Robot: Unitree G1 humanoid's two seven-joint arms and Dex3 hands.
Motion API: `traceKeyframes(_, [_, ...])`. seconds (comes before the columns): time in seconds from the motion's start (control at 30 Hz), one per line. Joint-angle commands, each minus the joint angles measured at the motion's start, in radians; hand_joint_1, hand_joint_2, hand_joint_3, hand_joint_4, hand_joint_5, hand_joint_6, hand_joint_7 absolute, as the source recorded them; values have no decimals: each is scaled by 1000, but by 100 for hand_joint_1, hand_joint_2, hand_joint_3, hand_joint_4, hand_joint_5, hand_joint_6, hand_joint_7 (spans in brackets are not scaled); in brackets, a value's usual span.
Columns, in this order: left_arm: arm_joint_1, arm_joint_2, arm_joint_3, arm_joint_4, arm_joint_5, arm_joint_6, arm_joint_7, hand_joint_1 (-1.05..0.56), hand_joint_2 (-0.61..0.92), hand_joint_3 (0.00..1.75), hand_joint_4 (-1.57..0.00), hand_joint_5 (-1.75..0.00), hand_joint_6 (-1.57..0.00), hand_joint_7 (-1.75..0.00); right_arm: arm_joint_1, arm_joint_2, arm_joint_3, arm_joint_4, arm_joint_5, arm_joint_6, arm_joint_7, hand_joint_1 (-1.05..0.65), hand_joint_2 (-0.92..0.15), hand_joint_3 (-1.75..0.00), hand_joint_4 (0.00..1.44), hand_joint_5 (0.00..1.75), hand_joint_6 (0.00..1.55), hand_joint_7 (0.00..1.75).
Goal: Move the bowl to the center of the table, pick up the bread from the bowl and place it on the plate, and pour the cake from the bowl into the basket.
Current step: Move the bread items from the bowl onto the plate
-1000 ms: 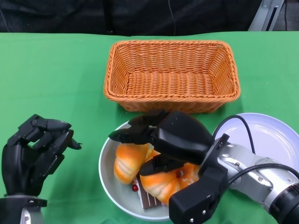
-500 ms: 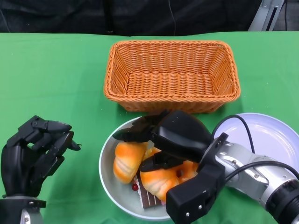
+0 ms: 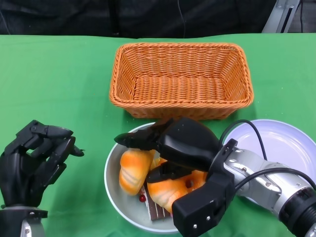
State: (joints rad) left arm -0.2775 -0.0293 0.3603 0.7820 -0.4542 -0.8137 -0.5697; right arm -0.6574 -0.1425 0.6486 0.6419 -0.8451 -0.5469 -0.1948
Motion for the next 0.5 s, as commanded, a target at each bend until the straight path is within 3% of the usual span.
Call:
traceKeyframes(0.03, [-6,19,8,0,-22,5,-21,-19,92,26,-88,-129,-92,-100,11,-25,29,-2,-28,24,42,-64,-82,-1,68,4,28,1])
traceKeyframes(0.23, [-2,19,4,-3,-10,-2,1,-19,92,25,-89,-128,-93,-99,8,-28,54,-13,-38,65,87,-61,-83,0,77,5,61,6])
traceKeyframes(0.5, [-1,18,1,-7,-5,-3,8,-17,92,26,-86,-132,-90,-105,-7,-34,84,7,-35,78,131,-62,-83,0,86,10,74,4])
